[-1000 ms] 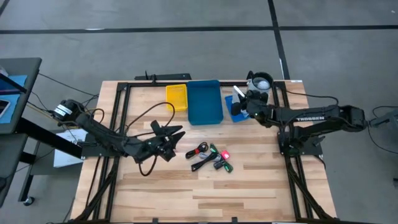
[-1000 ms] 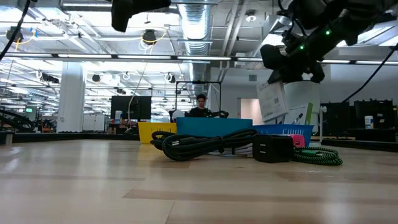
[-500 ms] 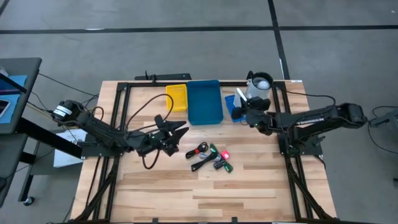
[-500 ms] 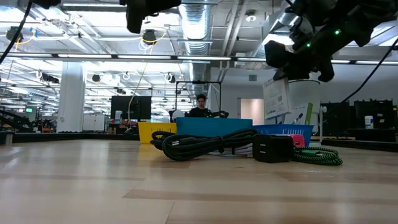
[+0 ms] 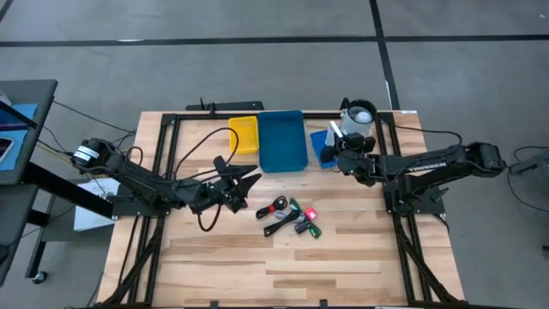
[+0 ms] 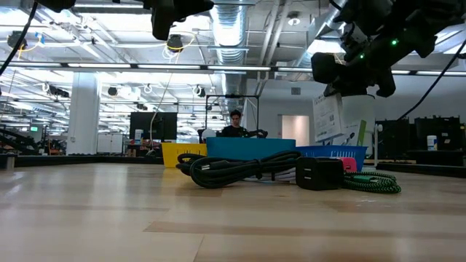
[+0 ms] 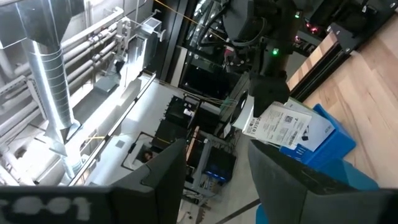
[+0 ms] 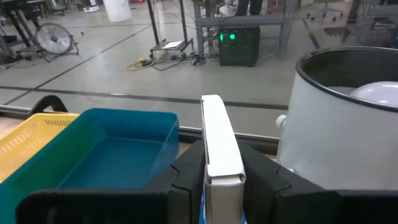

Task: Pick and place items into bin
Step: Put the white card reader box into the blue basket, then put the pink charger adapter into the yellow basket

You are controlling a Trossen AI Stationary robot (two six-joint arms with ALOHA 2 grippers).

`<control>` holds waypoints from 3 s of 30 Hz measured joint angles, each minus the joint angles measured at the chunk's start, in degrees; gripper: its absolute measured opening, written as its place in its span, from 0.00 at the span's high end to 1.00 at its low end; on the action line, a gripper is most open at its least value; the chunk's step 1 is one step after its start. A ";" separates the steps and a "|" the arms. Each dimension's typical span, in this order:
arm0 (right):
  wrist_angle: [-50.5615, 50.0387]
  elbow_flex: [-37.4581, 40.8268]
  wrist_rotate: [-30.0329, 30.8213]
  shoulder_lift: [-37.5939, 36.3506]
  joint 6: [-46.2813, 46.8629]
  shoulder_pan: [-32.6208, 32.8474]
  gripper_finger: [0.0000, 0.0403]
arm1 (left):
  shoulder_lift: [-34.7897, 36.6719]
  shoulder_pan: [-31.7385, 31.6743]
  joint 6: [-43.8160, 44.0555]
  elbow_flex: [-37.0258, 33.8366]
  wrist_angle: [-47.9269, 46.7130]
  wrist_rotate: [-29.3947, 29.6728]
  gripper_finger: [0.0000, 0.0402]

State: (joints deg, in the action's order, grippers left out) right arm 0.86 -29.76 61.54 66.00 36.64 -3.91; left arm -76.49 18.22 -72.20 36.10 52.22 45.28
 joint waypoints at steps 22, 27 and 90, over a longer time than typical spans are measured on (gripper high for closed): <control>0.00 0.00 -0.85 0.00 -0.17 -0.73 0.80 | 0.00 0.00 0.47 0.02 -0.08 0.04 0.58; 0.00 0.00 -0.87 0.00 -0.17 -0.73 0.80 | 0.00 0.00 0.47 0.02 -0.08 0.07 0.58; 4.12 -5.35 -14.22 0.02 -40.93 34.73 0.80 | 14.39 -13.61 72.37 0.92 -55.69 -42.88 0.58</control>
State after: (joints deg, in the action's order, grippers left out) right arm 4.99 -35.11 47.32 66.02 -4.28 30.82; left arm -62.10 4.61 0.18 37.01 -3.47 2.40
